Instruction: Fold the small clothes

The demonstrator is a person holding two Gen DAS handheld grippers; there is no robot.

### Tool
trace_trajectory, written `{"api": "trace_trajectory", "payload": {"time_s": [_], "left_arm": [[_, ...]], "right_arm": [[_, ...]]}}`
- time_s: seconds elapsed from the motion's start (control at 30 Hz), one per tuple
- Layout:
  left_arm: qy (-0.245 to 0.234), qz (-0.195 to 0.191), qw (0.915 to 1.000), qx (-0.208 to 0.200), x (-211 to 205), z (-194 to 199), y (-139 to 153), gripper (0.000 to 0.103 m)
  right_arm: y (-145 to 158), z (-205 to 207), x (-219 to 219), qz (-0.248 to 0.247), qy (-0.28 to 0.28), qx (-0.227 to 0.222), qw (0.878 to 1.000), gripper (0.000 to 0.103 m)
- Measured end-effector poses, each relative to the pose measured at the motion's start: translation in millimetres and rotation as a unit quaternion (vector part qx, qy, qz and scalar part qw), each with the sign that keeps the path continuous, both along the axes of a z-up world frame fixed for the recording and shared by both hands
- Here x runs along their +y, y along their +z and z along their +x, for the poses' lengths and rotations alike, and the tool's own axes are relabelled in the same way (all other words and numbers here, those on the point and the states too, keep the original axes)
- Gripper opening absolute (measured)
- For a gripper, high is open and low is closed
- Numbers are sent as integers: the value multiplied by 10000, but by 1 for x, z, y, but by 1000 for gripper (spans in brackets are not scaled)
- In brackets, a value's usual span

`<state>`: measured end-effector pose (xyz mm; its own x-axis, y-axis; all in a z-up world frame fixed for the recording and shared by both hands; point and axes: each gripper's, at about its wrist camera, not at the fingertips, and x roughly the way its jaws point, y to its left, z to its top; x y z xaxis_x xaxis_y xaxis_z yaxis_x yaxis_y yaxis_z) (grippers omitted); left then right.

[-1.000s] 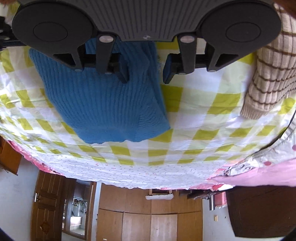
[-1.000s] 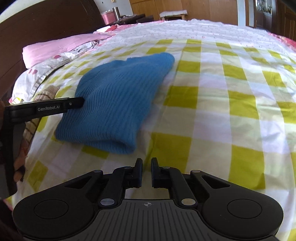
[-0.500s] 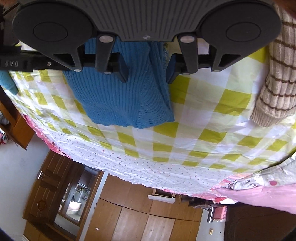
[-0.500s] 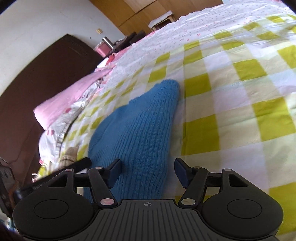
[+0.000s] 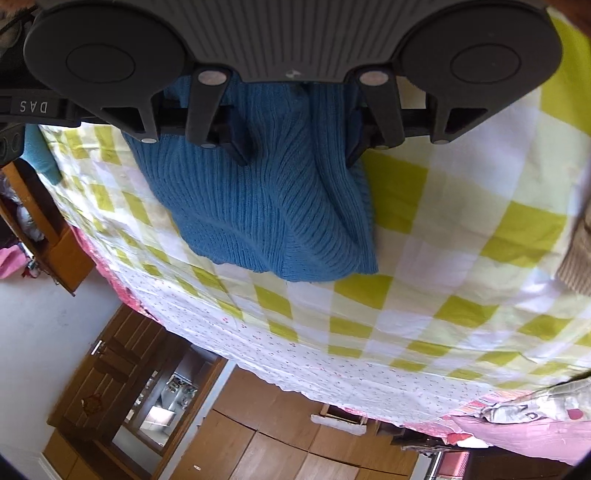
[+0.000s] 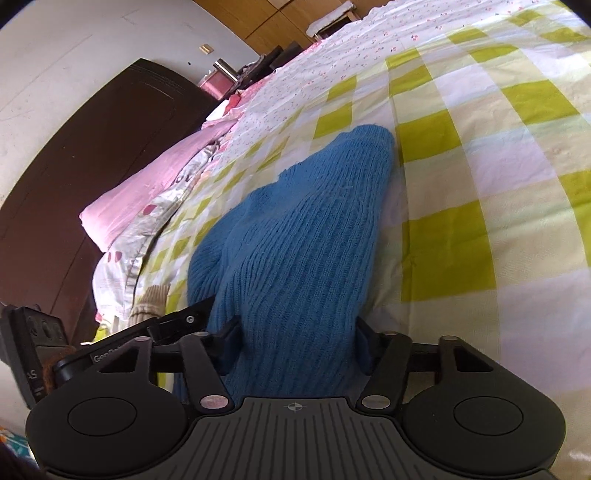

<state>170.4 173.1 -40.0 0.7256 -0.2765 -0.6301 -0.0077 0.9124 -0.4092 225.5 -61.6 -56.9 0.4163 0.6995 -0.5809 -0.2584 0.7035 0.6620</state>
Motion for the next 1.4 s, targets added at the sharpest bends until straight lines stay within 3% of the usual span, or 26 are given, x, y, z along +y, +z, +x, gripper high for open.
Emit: {"api": "trace_trajectory", "payload": {"time_s": [0.2, 0.3, 0.4, 0.53, 0.63, 0.8, 0.9, 0.97, 1.13, 1.4], "left_arm": [[-641, -236, 9974, 230, -44, -64, 0, 55], [-990, -14, 9949, 189, -74, -98, 3, 55], [-935, 362, 9949, 43, -87, -108, 17, 55], [-670, 338, 9970, -173, -77, -106, 44, 55], [-646, 471, 9965, -256, -77, -93, 55, 55], [-486, 510, 9972, 253, -82, -64, 38, 55], [-402, 779, 9953, 417, -85, -63, 33, 55], [-378, 767, 9951, 489, -84, -64, 30, 54], [-407, 925, 9945, 267, -94, -57, 39, 39], [-549, 1146, 9913, 328, -101, -45, 34, 33]], "right_arm": [[10, -53, -41, -195, 208, 235, 9993, 51], [17, -97, -71, -454, 251, 349, 9980, 57], [20, -127, -96, -643, 54, 363, 9973, 61], [45, -151, -111, -870, -396, -275, 9950, 64], [59, -164, -109, -836, -404, -707, 9932, 64], [66, -179, -82, -997, 45, -1201, 9877, 63], [67, -187, -65, -1240, 240, -1450, 9813, 63], [64, -189, -60, -1327, 300, -1492, 9794, 63], [58, -185, -64, -1319, 248, -1369, 9814, 61], [56, -183, -68, -1322, 114, -1376, 9816, 61]]}}
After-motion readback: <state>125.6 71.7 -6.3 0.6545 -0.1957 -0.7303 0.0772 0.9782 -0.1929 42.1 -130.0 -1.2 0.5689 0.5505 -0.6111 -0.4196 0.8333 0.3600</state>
